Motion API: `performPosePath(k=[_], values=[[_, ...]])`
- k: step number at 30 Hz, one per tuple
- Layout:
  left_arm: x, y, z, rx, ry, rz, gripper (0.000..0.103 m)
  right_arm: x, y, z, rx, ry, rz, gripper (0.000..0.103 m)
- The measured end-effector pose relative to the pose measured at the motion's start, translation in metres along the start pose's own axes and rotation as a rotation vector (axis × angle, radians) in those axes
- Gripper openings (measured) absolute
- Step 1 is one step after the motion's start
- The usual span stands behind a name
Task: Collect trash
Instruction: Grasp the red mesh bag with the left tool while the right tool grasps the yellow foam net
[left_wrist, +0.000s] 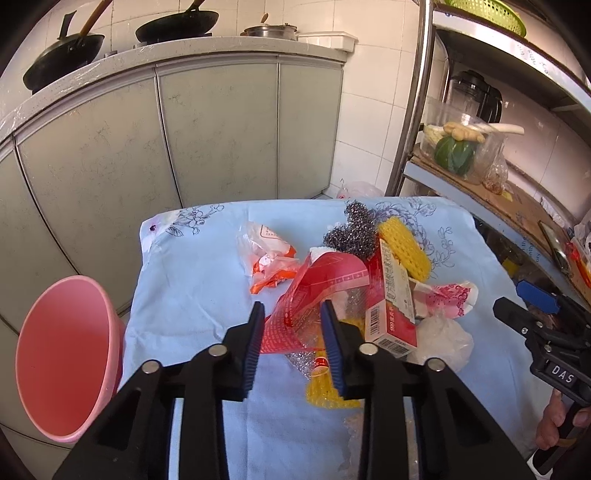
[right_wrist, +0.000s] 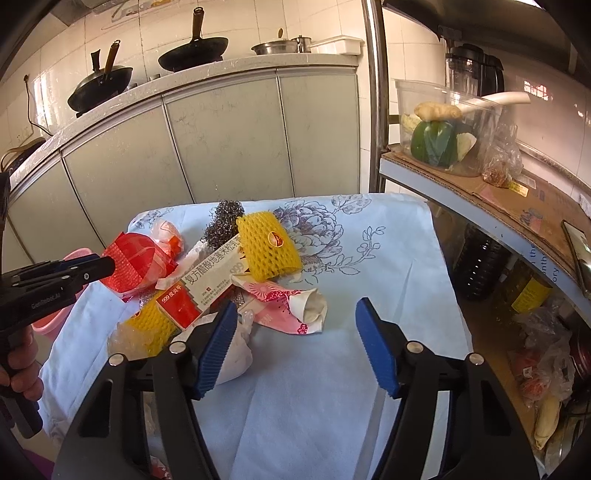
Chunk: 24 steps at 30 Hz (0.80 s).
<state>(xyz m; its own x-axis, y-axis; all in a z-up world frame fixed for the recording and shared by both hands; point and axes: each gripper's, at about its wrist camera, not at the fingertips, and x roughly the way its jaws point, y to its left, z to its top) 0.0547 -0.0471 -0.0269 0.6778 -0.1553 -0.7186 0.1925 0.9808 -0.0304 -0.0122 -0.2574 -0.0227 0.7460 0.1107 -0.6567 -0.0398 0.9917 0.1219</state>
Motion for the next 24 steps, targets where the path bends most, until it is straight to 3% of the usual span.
performPosePath(k=[2, 7, 9, 24], values=[[0.004, 0.0, -0.001, -0.005, 0.008, -0.002, 0.011, 0.002, 0.0, 0.0, 0.004, 0.008, 0.007, 0.062], [-0.002, 0.002, -0.002, -0.005, -0.028, -0.005, 0.0, 0.0, 0.002, 0.0, -0.004, 0.005, 0.007, 0.06], [-0.01, 0.003, -0.002, -0.005, -0.053, -0.01, 0.0, 0.0, 0.003, 0.0, -0.007, 0.008, 0.01, 0.055], [-0.068, 0.041, -0.003, -0.076, -0.166, 0.012, 0.0, 0.025, 0.017, 0.03, -0.031, 0.038, 0.057, 0.055]])
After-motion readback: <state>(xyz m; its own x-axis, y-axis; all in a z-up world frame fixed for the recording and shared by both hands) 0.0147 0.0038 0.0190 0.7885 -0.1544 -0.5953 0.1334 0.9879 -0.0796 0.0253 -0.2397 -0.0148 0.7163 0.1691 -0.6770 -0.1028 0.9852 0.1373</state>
